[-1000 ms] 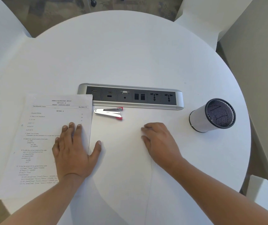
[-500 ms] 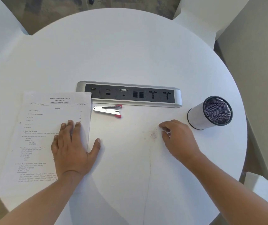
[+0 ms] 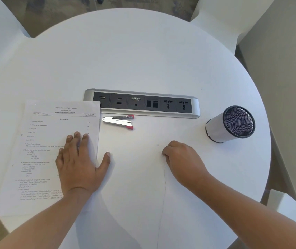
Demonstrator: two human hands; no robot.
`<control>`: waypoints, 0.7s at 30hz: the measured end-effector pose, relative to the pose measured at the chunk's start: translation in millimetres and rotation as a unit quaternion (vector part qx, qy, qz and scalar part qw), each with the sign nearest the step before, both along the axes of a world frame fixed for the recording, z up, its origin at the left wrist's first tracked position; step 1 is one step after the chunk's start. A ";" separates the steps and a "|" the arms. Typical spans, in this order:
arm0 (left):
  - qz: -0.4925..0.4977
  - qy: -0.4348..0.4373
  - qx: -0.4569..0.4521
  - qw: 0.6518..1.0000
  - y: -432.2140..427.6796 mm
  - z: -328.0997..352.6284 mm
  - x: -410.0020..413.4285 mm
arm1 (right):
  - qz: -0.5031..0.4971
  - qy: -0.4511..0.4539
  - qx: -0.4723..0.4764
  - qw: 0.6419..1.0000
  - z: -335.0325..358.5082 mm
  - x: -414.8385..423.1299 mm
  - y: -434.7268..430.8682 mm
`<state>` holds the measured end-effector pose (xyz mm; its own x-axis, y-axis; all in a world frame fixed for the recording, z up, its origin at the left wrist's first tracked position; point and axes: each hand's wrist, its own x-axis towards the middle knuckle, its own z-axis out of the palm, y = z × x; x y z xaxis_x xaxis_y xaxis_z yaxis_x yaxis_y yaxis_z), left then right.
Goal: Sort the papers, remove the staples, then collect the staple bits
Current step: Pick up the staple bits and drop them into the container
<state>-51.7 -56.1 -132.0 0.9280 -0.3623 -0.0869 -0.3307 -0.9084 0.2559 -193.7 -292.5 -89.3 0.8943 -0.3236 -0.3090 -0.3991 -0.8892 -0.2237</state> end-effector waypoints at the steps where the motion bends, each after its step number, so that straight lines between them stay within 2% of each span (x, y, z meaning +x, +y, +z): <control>1: 0.000 0.002 0.001 1.000 -0.3 0.1 -0.3 | -0.003 0.005 -0.010 1.000 -0.6 0.2 1.5; 7: 0.003 0.002 0.006 1.000 0.5 -0.1 0.7 | -0.022 -0.005 -0.010 1.000 3.8 9.9 7.7; 9: 0.002 0.002 0.006 1.000 0.8 -0.6 0.9 | -0.089 -0.012 0.041 0.995 8.8 14.5 5.0; 10: 0.001 0.002 0.005 1.000 0.5 -0.7 1.1 | -0.159 -0.021 0.090 0.983 11.1 15.8 1.3; 11: 0.001 0.002 0.004 1.000 0.2 -0.8 1.2 | -0.243 -0.029 0.153 0.957 13.3 16.9 -3.6; 12: 0.000 0.003 0.004 1.000 -0.3 -1.0 1.4 | -0.327 -0.040 0.227 0.916 15.6 17.6 -9.6; 13: 0.000 0.004 0.006 1.000 -0.5 -1.0 1.6 | -0.402 -0.054 0.314 0.858 18.7 17.3 -15.3; 15: -0.001 0.007 0.011 1.000 -0.2 -1.5 2.2 | -0.513 -0.089 0.478 0.708 27.4 14.5 -23.3; 16: -0.002 0.008 0.013 1.000 0.3 -1.5 2.2 | -0.549 -0.105 0.530 0.638 33.3 12.8 -25.4; 17: -0.002 0.009 0.014 1.000 1.0 -1.3 2.2 | -0.573 -0.119 0.562 0.585 40.4 10.6 -26.6; 19: -0.003 0.011 0.018 1.000 2.1 -0.4 1.7 | -0.589 -0.142 0.599 0.524 56.4 6.0 -28.5; 21: -0.004 0.013 0.021 1.000 3.0 0.4 1.1 | -0.580 -0.159 0.625 0.497 76.2 1.0 -31.5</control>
